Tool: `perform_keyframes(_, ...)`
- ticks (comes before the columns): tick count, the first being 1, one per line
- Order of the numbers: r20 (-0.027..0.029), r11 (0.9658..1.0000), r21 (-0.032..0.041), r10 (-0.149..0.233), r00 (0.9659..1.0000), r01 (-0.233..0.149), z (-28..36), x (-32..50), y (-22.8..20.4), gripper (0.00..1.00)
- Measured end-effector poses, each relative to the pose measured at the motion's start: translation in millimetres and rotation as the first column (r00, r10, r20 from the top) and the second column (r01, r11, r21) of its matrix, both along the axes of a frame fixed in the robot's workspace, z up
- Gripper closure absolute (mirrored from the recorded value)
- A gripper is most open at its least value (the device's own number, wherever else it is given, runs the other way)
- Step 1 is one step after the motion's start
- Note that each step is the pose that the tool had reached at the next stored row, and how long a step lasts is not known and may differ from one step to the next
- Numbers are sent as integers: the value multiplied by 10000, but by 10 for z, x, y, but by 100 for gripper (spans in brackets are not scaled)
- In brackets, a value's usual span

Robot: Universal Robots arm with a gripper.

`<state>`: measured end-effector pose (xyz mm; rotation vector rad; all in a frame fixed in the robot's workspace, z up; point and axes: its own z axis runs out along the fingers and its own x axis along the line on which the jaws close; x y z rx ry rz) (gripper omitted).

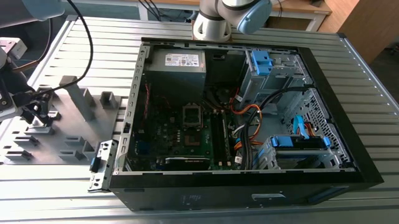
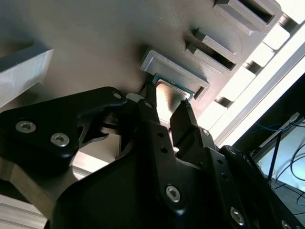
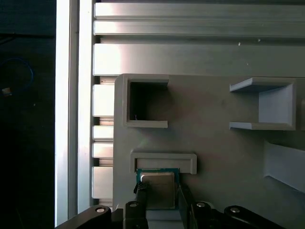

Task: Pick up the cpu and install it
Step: 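Pick up the cpu and move it towards the insertion slot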

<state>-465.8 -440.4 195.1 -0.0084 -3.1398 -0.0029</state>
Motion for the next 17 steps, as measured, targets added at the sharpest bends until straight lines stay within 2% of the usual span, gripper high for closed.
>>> perform_keyframes(2, 2, 10000, 1, 0, 10000, 0, 1, 0, 0, 60)
perform_keyframes(3, 1, 10000, 0, 0, 10000, 0, 2, 0, 0, 55)
perform_keyframes(4, 1, 10000, 0, 0, 10000, 0, 3, 0, 0, 55)
perform_keyframes(5, 1, 10000, 0, 0, 10000, 0, 4, 0, 0, 48)
perform_keyframes(11, 1, 10000, 1, 0, 10000, 0, 8, 0, 0, 47)
perform_keyframes(12, 1, 10000, 1, 0, 10000, 0, 9, 0, 0, 41)
perform_keyframes(17, 1, 10000, 0, 0, 10000, 0, 13, 0, 0, 41)
